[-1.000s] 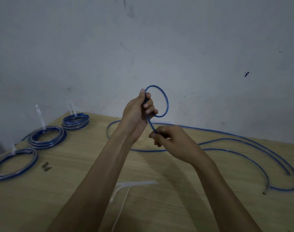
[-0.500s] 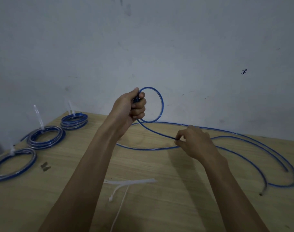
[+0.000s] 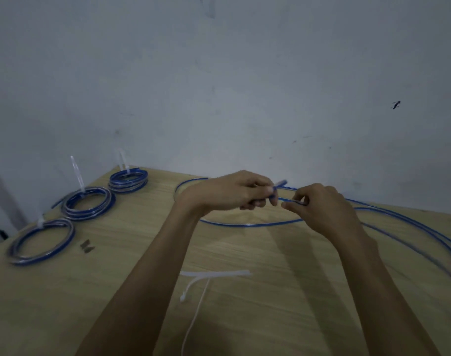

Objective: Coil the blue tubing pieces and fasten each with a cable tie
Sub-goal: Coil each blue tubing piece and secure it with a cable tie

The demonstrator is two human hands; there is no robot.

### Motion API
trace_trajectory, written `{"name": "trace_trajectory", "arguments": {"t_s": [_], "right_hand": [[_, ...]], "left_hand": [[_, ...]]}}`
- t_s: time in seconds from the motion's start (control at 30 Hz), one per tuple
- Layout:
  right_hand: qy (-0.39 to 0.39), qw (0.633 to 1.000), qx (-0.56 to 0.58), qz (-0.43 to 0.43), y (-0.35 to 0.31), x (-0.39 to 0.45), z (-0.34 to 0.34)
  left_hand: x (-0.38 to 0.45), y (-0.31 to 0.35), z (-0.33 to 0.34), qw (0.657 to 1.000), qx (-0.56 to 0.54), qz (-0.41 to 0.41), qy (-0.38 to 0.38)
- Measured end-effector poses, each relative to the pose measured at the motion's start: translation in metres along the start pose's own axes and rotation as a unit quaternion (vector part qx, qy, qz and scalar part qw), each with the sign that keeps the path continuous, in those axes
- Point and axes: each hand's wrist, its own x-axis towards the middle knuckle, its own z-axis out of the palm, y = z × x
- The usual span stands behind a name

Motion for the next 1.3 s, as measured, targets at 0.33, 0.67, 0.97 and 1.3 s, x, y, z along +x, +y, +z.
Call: {"name": "trace_trajectory", "arguments": {"t_s": [0.33, 0.67, 0.97, 1.3], "right_hand": [[-0.016, 0.999, 0.045, 0.023, 0.012, 0.003, -0.011], [0.022, 0.845, 0.525, 0.098, -0.011, 0.003, -0.030], [0.016, 0.774, 0.632, -0.016, -0.038, -0.013, -0.057], [-0.054, 0.836, 0.533, -0.117, -0.063, -0.025, -0.051]], "left_hand": [[0.031, -0.017, 0.038, 0.956, 0.282, -0.073, 0.028], [0.032, -0.023, 0.031, 0.938, 0.193, 0.125, 0.258], [0.034, -0.010, 0.029, 0.927, -0.025, 0.115, 0.356], [0.035, 0.001, 0.020, 0.862, -0.420, 0.058, 0.277]]}}
